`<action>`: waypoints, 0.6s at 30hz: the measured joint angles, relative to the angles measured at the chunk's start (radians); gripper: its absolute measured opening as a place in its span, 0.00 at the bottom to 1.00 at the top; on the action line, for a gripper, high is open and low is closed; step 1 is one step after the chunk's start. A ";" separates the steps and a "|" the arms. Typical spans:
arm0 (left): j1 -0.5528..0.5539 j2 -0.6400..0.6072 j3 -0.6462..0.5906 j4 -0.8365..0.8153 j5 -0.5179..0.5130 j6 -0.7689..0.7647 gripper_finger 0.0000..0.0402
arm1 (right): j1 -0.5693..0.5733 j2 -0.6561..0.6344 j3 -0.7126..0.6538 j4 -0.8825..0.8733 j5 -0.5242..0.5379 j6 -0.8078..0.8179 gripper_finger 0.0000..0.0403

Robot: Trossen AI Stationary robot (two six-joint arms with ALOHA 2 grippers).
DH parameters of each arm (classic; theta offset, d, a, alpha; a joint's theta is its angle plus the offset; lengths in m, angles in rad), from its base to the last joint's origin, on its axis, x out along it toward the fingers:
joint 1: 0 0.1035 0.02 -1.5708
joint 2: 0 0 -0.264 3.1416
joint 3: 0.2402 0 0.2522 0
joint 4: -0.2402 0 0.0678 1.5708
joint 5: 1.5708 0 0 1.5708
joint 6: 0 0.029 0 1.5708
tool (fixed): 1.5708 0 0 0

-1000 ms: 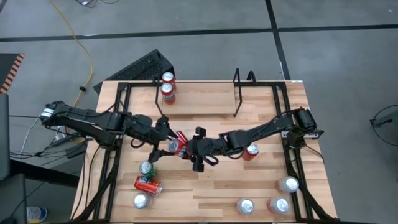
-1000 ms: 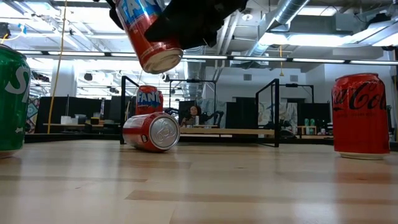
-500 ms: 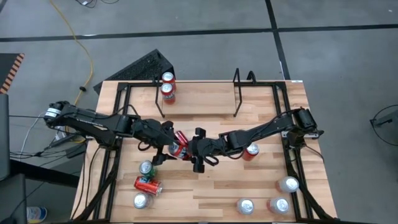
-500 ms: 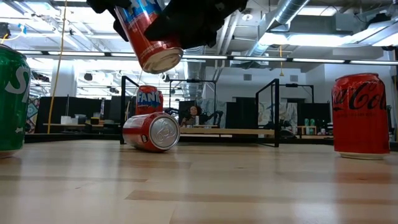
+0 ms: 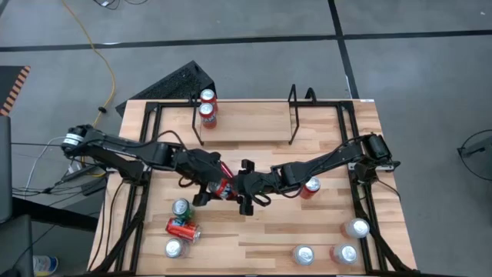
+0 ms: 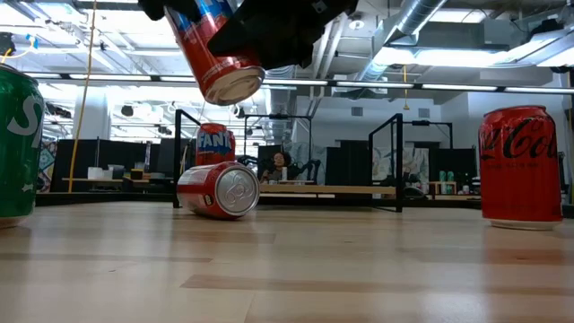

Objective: Place canned beverage on shelf
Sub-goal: Put the red soda can on the shelf and align with the other red soda cans

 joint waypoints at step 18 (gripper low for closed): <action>-0.002 0.051 0.161 -0.204 -0.052 0.030 0.80 | 0.001 -0.004 0.004 -0.020 0.011 0.021 0.57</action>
